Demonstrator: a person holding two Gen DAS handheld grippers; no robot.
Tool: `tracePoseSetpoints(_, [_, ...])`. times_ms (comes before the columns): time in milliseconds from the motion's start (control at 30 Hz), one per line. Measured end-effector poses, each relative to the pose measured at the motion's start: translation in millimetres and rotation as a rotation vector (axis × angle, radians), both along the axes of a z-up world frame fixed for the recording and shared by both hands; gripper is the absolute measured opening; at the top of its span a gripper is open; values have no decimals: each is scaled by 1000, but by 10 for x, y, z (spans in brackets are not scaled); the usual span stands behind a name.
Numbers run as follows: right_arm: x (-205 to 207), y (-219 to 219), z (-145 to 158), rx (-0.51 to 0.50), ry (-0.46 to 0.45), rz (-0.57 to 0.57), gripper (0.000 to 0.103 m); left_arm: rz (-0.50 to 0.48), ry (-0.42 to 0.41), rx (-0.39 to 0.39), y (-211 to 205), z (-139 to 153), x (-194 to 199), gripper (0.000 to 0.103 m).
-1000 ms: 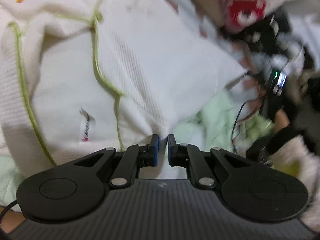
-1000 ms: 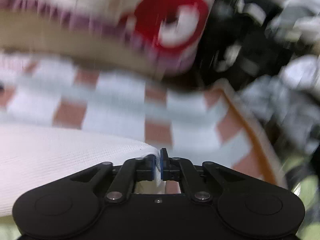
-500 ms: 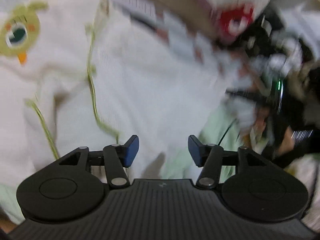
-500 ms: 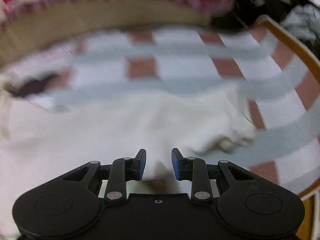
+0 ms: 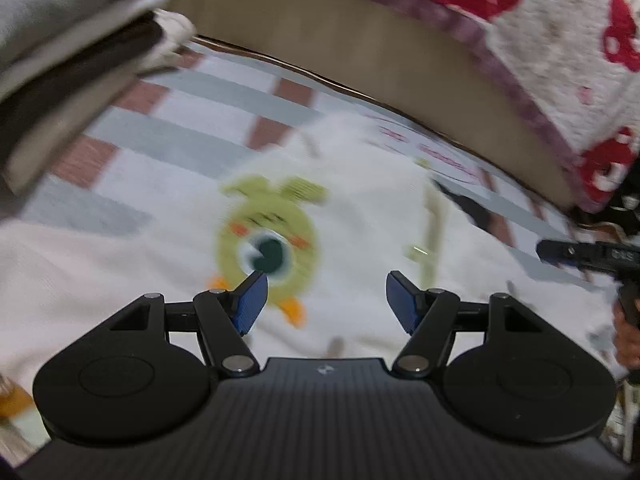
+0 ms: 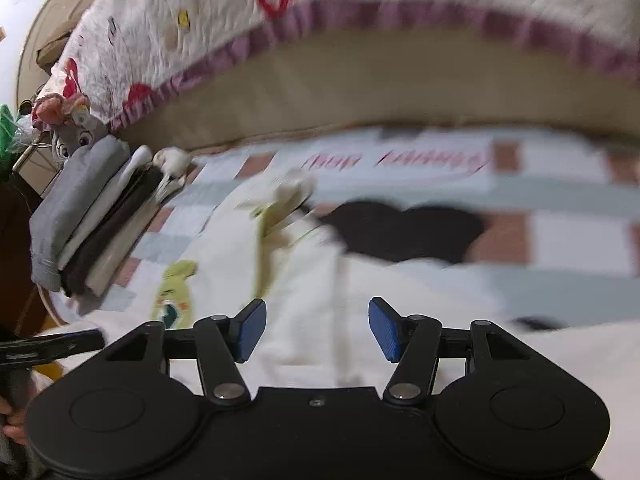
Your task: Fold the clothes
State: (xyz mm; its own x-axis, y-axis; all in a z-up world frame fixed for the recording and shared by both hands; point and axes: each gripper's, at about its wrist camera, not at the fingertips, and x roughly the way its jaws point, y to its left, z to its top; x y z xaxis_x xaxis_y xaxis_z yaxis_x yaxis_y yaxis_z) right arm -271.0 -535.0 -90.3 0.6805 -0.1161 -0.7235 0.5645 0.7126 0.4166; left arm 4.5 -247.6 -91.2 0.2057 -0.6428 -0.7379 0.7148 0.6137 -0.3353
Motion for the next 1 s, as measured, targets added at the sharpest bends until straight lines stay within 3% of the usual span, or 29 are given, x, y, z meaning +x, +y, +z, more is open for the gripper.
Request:
tracePoseSetpoints(100, [368, 68, -146, 102, -45, -4, 63, 8, -67, 35, -133, -52, 197, 65])
tracePoseSetpoints(267, [960, 1, -217, 251, -112, -35, 63, 16, -115, 24, -425, -149, 512, 65])
tracePoseSetpoints(367, [1344, -115, -172, 185, -89, -82, 70, 71, -99, 57, -427, -334, 613, 66])
tracePoseSetpoints(400, [1462, -154, -194, 148, -47, -94, 74, 79, -68, 67, -383, -414, 627, 65])
tracePoseSetpoints(500, [1795, -268, -300, 53, 59, -110, 75, 72, -18, 65, -334, -482, 652, 65])
tracePoseSetpoints(567, [1917, -362, -467, 99, 30, -80, 75, 63, 10, 63, -314, -507, 670, 65])
tracePoseSetpoints(667, [1965, -497, -748, 297, -117, -113, 75, 48, 51, 59, -285, -544, 697, 66])
tracePoseSetpoints(800, [2269, -393, -850, 188, 4, -86, 75, 35, 64, 57, -247, -550, 702, 66])
tracePoseSetpoints(867, [2413, -299, -893, 117, 53, -33, 61, 43, 51, 35, -215, -504, 713, 65])
tracePoseSetpoints(900, [2447, -211, -885, 91, 49, 36, 16, 52, 46, 14, -187, -472, 729, 65])
tracePoseSetpoints(933, [2482, -122, -877, 65, 45, 106, 16, 67, 44, -19, -142, -427, 760, 65])
tracePoseSetpoints(1000, [2445, 250, -681, -96, 10, 222, 16, 96, 38, -85, -53, -337, 820, 65])
